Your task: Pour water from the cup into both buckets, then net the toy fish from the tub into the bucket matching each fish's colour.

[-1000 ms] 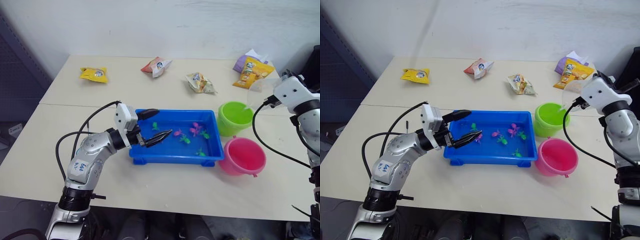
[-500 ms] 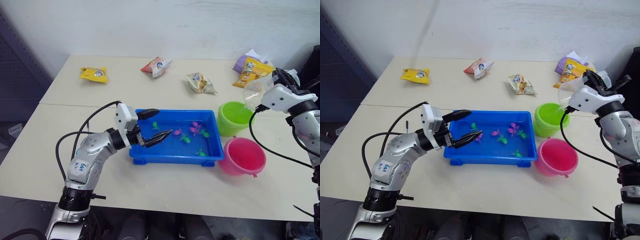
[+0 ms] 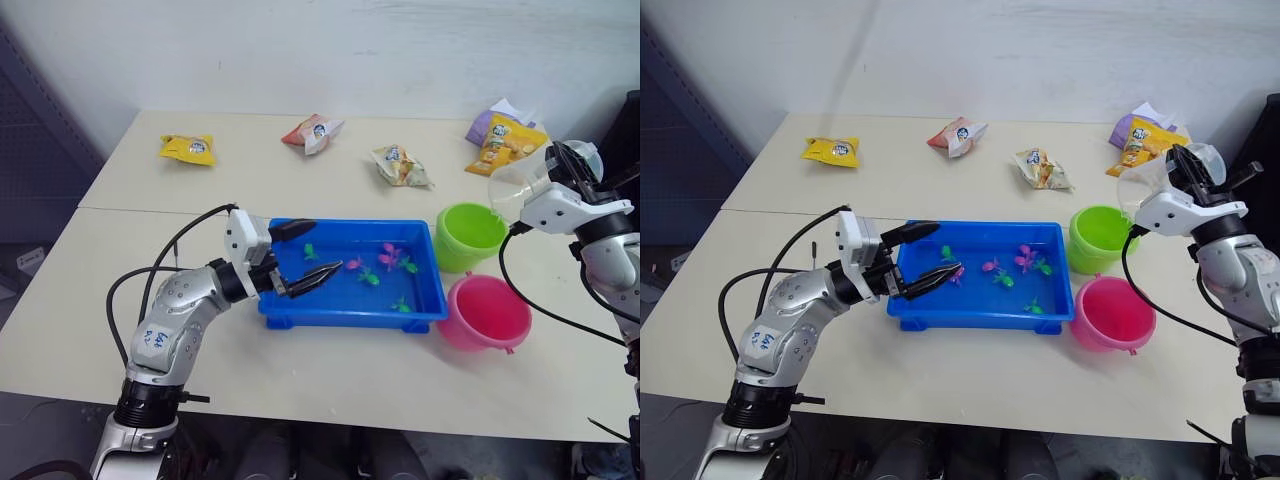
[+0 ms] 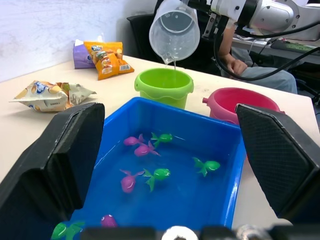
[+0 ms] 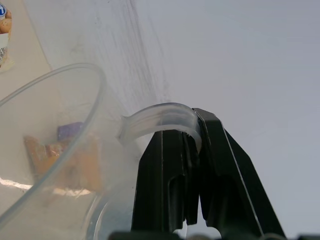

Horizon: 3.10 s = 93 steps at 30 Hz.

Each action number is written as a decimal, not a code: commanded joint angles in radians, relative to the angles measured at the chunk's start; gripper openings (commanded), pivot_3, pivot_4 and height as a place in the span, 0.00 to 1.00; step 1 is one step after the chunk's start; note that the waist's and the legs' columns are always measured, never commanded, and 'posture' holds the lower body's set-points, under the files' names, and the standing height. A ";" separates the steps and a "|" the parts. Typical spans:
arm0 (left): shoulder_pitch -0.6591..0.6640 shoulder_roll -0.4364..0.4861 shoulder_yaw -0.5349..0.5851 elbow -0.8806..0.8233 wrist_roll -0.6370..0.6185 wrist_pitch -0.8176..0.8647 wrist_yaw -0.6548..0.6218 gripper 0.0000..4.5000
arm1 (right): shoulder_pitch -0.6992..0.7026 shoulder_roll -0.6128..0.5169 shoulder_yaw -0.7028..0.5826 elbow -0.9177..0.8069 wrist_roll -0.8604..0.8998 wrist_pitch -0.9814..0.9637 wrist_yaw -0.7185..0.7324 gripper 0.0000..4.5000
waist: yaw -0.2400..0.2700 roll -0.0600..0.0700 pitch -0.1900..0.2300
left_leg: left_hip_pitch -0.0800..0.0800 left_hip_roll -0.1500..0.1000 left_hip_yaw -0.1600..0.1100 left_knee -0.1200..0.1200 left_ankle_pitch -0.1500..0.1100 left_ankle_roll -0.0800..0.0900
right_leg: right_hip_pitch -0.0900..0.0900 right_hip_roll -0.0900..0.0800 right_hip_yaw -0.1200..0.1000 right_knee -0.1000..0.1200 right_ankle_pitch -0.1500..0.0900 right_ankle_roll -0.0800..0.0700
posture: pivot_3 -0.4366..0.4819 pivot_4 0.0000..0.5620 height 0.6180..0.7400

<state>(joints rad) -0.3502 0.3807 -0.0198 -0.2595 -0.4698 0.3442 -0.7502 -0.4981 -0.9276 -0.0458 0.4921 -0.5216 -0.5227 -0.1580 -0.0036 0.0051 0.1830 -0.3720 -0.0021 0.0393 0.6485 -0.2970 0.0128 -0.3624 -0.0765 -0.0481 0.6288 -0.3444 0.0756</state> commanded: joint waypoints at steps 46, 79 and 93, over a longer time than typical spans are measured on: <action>-0.021 0.117 0.038 0.003 -0.085 0.008 -0.167 1.00 | 0.412 0.528 -0.656 -0.292 1.149 0.682 0.379 0.35 | -0.002 -0.001 0.001 | 0.001 0.000 0.000 -0.002 -0.001 0.003 | 0.001 -0.001 0.001 0.000 0.000 0.000 | 0.48 0.27 1.00; 0.691 0.116 0.727 0.217 0.111 -0.375 0.200 1.00 | 0.770 0.289 -0.506 -0.934 1.271 0.581 1.258 1.00 | 0.000 -0.014 0.000 | 0.000 0.001 -0.001 -0.017 -0.009 0.011 | -0.005 -0.004 0.001 -0.009 -0.002 -0.003 | 0.48 0.27 1.00; 0.669 0.071 0.708 0.001 0.066 0.002 0.484 1.00 | 0.650 0.352 -0.306 -0.825 1.145 0.358 1.371 1.00 | 0.024 -0.016 0.000 | 0.002 0.000 -0.003 -0.015 -0.009 0.011 | -0.001 -0.005 0.000 -0.008 -0.002 -0.004 | 0.48 0.27 1.00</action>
<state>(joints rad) 0.3208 0.4289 0.7001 -0.2026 -0.3940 0.2769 -0.2959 0.1529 -0.5738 -0.3477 -0.3107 0.6180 -0.1435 1.2191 0.0201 -0.0113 0.1826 -0.3697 -0.0020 0.0369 0.6337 -0.3061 0.0240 -0.3631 -0.0820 -0.0486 0.6204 -0.3464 0.0719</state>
